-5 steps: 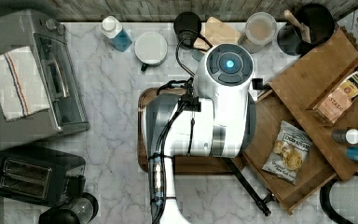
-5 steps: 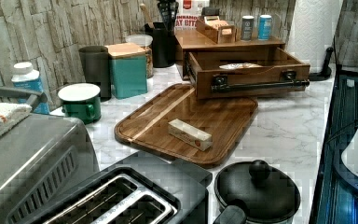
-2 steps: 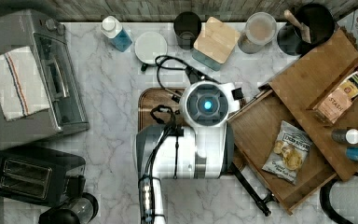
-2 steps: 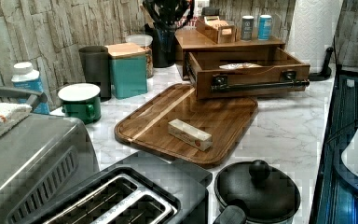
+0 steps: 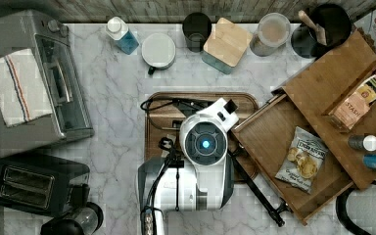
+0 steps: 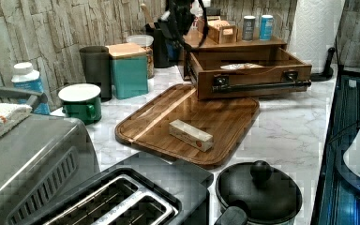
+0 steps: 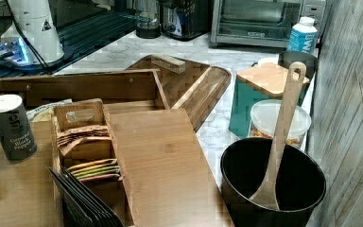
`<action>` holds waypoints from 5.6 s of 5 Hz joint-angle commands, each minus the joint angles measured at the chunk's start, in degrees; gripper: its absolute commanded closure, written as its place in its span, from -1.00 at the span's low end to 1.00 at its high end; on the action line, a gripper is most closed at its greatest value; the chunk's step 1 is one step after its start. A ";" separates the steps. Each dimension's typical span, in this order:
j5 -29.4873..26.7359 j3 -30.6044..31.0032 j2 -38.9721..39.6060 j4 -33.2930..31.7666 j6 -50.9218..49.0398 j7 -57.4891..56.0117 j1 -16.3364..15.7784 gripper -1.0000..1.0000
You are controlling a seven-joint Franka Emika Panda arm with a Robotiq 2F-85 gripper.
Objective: Close the drawer.
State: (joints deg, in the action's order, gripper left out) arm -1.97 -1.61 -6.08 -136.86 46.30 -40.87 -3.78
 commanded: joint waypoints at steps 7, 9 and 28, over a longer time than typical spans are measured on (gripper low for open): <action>3.17 -9.49 -0.86 -13.76 -1.47 -40.13 9.09 1.00; 7.95 -11.67 -6.54 -16.84 -5.12 -41.93 9.19 1.00; -12.96 -23.89 22.40 20.70 19.15 -88.19 13.84 1.00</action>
State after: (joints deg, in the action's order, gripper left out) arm -12.44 -24.97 13.11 -131.27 56.43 -124.44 7.95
